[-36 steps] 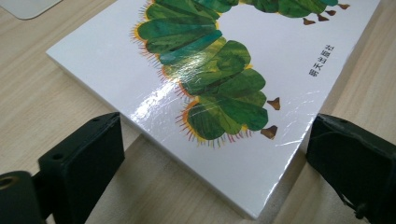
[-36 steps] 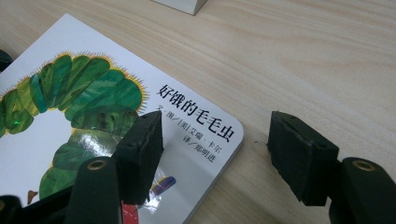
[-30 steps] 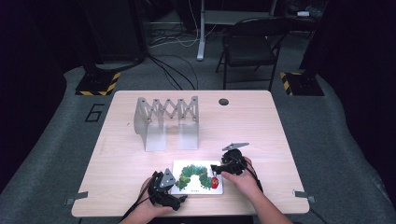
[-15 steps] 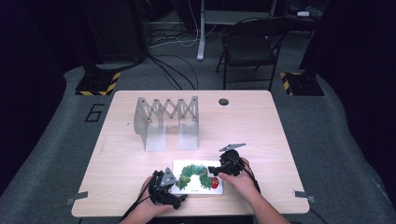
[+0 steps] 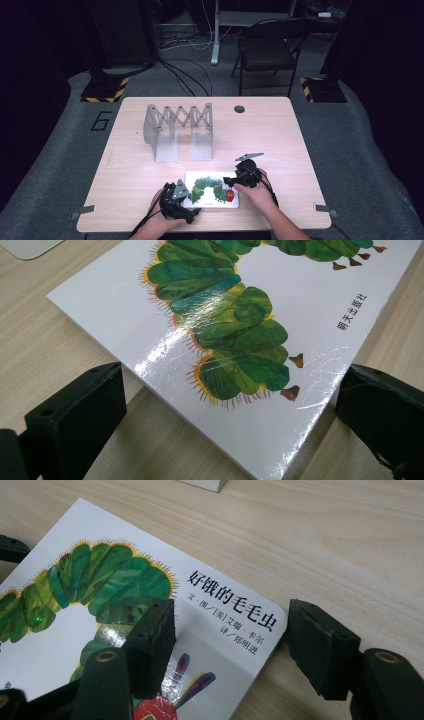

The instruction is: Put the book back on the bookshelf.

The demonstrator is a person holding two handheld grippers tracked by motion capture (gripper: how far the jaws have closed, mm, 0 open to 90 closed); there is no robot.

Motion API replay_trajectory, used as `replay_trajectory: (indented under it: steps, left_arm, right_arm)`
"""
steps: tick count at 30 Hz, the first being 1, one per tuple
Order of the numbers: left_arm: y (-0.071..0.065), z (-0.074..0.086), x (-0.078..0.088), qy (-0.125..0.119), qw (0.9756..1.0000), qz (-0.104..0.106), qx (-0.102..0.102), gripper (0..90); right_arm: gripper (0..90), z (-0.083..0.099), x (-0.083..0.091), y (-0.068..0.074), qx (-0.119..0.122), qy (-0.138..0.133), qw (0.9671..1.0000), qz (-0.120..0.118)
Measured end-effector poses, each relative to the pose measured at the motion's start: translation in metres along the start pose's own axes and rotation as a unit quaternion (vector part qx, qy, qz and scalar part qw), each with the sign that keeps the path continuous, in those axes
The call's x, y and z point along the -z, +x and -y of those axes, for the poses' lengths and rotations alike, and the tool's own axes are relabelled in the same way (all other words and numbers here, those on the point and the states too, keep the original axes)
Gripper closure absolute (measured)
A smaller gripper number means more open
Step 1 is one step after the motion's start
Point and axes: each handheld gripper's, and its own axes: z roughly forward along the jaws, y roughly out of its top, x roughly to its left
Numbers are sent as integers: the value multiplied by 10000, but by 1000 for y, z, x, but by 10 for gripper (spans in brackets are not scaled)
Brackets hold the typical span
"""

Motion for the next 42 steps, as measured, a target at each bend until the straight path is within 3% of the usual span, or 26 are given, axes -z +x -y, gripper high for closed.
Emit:
replay_trajectory:
  steps: [9,16,19,23,26,29,31,34,36,39,42]
  left_arm:
    - [2,-2,1,42,10000,88,12,10]
    - [2,-3,8,165,9998,103,21,79]
    - [1,-2,11,193,9998,89,-20,122]
    - [1,-2,16,177,9997,137,2,150]
    - [5,-5,25,-139,9990,332,274,161]
    - [10,-7,28,-274,9982,326,431,161]
    - [12,-6,25,-239,9978,289,555,161]
    - [13,-5,18,-109,9982,266,525,160]
    - [14,-4,16,-97,9977,347,566,151]
    - [13,-3,13,-176,9976,241,618,140]
    - [14,-2,11,-184,9968,270,732,126]
  right_arm:
    - [372,0,0,-1,37,-4,10000,-21]
    - [378,0,0,-2,50,-65,9999,-63]
    - [377,0,0,-1,-78,14,9999,-65]
    - [372,0,-1,-3,4,-25,10000,-82]
    - [374,1,-1,-4,48,-23,10000,-48]
    - [374,1,-2,-5,61,-27,10000,-57]
    - [372,0,-1,-3,-21,21,10000,-76]
    - [366,0,-3,-3,77,-45,9999,-63]
    - [361,-1,-3,-3,67,-60,9999,-77]
    - [355,-1,-4,-4,43,-64,9999,-105]
    - [346,-1,-4,-5,16,-43,9999,-128]
